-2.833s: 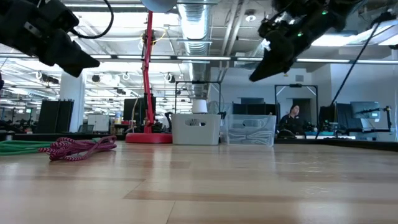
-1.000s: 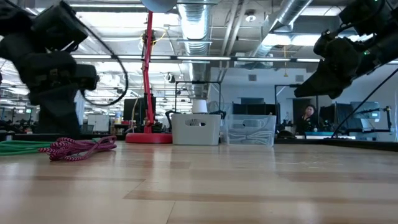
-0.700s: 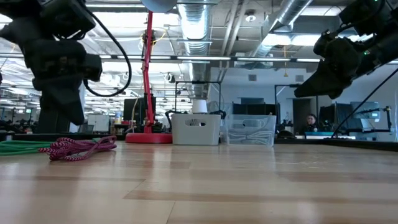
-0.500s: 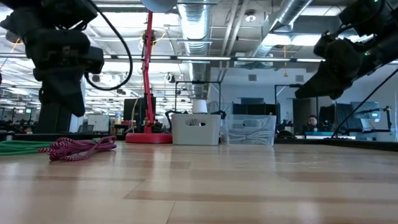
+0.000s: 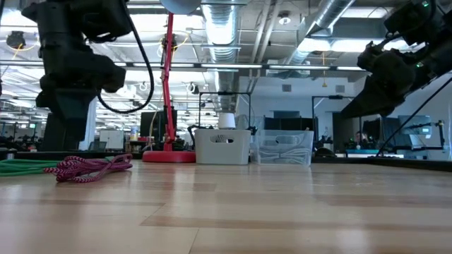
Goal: Pick & Place USB Port
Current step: Put the green charger cable into the transparent bin
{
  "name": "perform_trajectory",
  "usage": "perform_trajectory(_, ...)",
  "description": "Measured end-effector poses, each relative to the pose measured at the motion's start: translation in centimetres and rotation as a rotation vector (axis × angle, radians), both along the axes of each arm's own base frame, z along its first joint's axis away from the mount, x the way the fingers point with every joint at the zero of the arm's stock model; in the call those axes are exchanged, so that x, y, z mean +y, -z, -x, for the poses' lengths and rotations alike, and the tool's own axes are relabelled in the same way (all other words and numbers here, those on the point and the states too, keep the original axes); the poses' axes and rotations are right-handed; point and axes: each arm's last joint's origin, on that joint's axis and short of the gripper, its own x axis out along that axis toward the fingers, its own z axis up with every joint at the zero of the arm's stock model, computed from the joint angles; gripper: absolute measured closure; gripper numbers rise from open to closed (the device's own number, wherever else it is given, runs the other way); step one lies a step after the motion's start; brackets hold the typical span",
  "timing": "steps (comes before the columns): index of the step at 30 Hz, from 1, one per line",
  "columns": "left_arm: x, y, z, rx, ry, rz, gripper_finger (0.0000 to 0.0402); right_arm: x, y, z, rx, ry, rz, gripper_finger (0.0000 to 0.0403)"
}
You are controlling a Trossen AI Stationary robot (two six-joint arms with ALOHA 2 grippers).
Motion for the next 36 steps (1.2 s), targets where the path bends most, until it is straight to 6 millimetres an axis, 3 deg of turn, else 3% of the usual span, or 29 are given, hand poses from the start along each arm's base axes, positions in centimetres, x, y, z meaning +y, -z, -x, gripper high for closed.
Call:
perform_trajectory(9,-0.1,1.1,-1.1,0.044,0.029,-0.011,0.0389,-0.1,0.1,0.1,0.015,0.027,0.023,0.0337)
perform_trajectory(12,-0.2,0.7,-1.0,0.021,0.106,0.001,0.0384,-0.1,0.1,0.1,0.018,0.034,0.029,0.0337)
perform_trajectory(27,-0.2,-2.2,-0.7,-0.197,0.097,0.069,0.0389,-0.1,0.5,0.4,0.066,0.034,0.029,0.0337)
perform_trajectory(36,-0.5,1.0,-1.8,-0.018,0.044,0.093,0.0369,-0.1,0.6,0.4,0.078,0.032,0.031,0.0337)
